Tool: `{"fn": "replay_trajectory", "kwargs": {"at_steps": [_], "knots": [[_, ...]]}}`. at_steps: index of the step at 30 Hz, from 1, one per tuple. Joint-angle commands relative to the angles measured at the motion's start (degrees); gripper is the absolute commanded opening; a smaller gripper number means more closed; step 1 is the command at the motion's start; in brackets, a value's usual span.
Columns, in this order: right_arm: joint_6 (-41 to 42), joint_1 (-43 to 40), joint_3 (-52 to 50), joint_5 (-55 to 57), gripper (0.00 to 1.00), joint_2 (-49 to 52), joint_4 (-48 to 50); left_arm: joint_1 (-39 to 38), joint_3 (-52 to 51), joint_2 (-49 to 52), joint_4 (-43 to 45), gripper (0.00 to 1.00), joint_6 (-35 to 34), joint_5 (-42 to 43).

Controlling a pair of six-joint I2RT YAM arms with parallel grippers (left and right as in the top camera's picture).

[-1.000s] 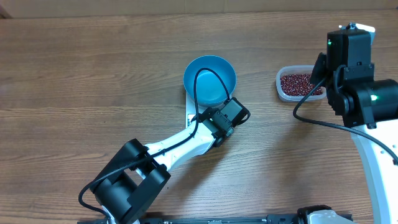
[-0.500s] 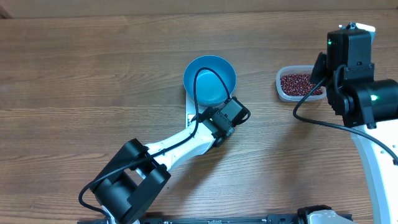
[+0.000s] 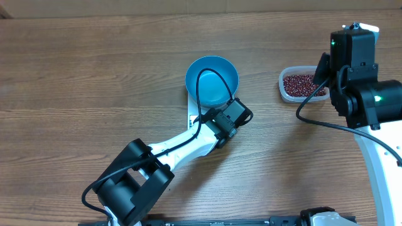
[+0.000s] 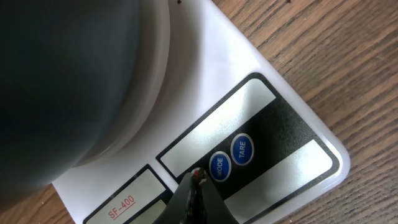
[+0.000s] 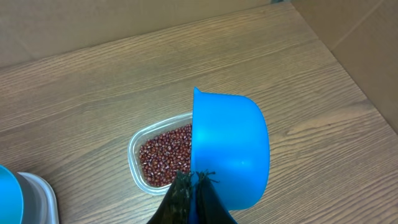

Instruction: Scoop item into bowl and weigh 150g on scale

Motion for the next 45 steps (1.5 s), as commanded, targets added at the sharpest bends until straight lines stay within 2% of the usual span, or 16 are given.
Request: {"fn": "replay_trajectory", "kwargs": {"at_steps": [1, 45], "knots": [[0.15, -0.11, 1.33, 0.11, 0.04, -0.24, 0.57, 0.37, -0.68, 0.92, 0.33, 0.04, 0.66, -0.55], [0.15, -0.11, 1.29, 0.11, 0.04, 0.28, 0.55, 2.19, -0.7, 2.45, 0.44, 0.04, -0.17, 0.74]]}}
